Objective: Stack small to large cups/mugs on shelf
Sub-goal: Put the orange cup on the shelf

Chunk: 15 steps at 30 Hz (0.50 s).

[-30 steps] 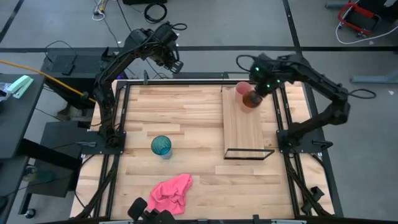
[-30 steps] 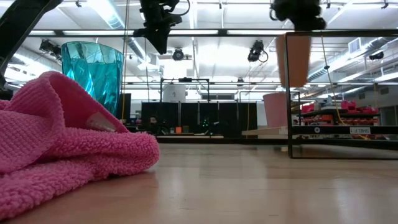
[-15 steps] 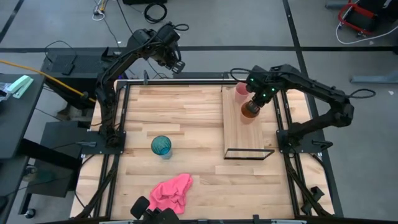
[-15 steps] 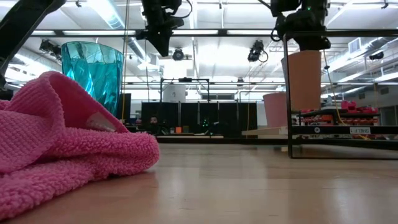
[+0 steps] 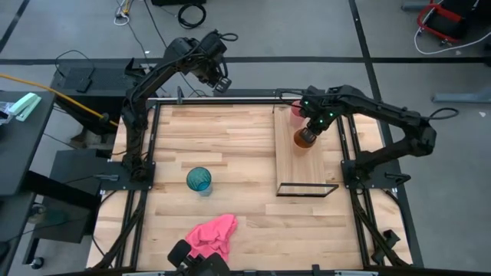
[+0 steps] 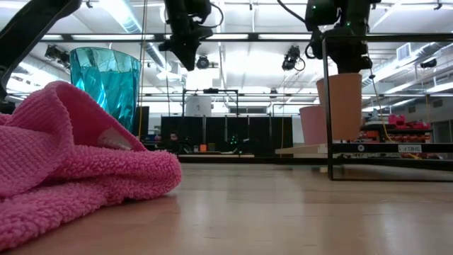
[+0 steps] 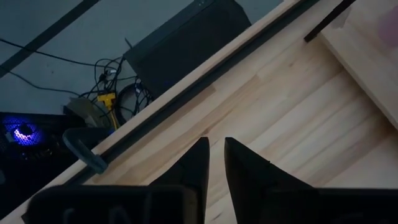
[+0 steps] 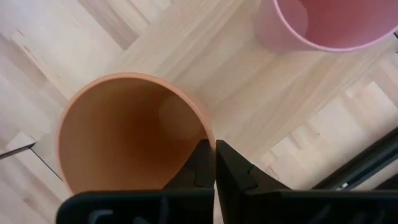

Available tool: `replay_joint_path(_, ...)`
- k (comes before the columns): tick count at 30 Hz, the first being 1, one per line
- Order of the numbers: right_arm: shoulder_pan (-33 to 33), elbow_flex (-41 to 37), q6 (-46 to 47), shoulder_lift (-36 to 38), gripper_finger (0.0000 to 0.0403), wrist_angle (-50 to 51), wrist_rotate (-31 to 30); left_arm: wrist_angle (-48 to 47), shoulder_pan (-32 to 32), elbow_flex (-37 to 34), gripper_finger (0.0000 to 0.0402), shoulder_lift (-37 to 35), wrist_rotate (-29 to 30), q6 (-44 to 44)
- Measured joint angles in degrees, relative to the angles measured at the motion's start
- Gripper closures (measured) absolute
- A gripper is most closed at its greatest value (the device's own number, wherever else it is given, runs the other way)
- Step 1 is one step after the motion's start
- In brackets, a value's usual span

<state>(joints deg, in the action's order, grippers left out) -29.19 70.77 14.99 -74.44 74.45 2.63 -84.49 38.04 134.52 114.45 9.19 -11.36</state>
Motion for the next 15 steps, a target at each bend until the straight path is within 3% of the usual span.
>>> replay_joint_path(15, 0.00, -0.03, -0.23, -2.06, 0.0400, -1.28, -0.43, -0.17, -0.02, 0.00, 0.0344, 0.07, -0.02, 0.01)
